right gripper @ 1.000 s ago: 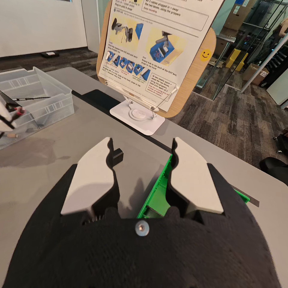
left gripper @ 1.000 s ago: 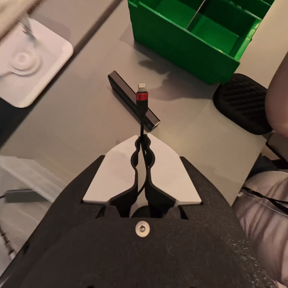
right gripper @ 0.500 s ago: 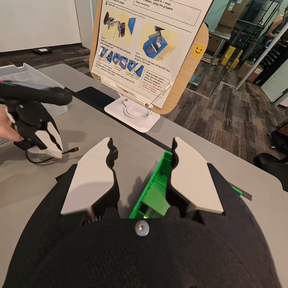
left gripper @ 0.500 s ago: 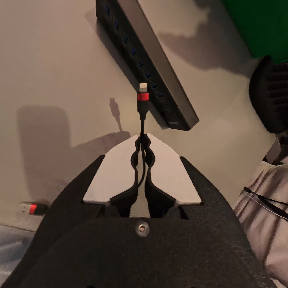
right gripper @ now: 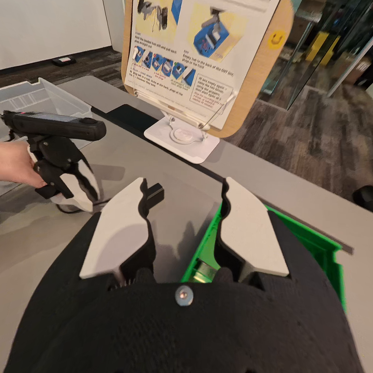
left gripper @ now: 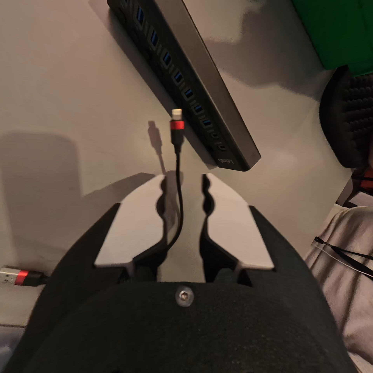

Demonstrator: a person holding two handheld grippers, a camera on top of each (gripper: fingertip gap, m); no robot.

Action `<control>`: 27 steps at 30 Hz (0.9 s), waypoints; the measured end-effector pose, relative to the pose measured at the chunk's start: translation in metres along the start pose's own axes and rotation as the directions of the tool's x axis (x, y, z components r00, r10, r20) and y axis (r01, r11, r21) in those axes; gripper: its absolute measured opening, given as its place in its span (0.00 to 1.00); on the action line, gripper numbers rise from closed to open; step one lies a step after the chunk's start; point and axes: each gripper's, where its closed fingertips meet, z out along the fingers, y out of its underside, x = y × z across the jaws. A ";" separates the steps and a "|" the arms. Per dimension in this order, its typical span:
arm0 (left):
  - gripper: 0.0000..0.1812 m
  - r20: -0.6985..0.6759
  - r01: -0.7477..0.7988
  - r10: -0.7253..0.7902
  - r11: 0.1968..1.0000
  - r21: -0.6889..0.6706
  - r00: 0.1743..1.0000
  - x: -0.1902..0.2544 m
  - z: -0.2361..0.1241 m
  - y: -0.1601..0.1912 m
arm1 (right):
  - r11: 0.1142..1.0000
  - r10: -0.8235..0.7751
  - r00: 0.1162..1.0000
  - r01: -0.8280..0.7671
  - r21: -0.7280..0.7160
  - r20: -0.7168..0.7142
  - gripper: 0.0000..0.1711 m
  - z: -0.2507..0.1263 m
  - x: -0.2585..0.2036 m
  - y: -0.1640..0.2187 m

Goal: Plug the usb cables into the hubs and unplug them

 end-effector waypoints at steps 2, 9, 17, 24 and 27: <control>0.26 0.023 0.014 -0.015 1.000 0.017 1.000 -0.005 -0.002 -0.003 | 0.994 0.094 0.995 -0.091 -0.064 0.033 0.42 0.016 -0.014 0.009; 0.23 0.081 0.086 -0.093 0.992 0.091 0.992 -0.018 -0.029 -0.004 | 0.932 0.137 0.990 -0.120 -0.342 0.024 0.43 0.114 -0.078 0.080; 0.20 0.200 0.113 -0.145 0.980 0.164 0.969 -0.035 -0.055 -0.007 | 0.790 0.095 0.995 -0.086 -0.607 -0.018 0.44 0.157 -0.099 0.141; 0.18 0.223 0.083 -0.111 0.988 0.132 0.969 -0.033 -0.050 -0.007 | 0.703 0.274 0.956 -0.123 -0.700 0.107 0.29 0.143 -0.098 0.159; 0.15 0.215 0.076 -0.106 0.987 0.141 0.971 -0.033 -0.045 -0.011 | 0.678 0.382 0.915 -0.182 -0.713 0.131 0.29 0.146 -0.105 0.161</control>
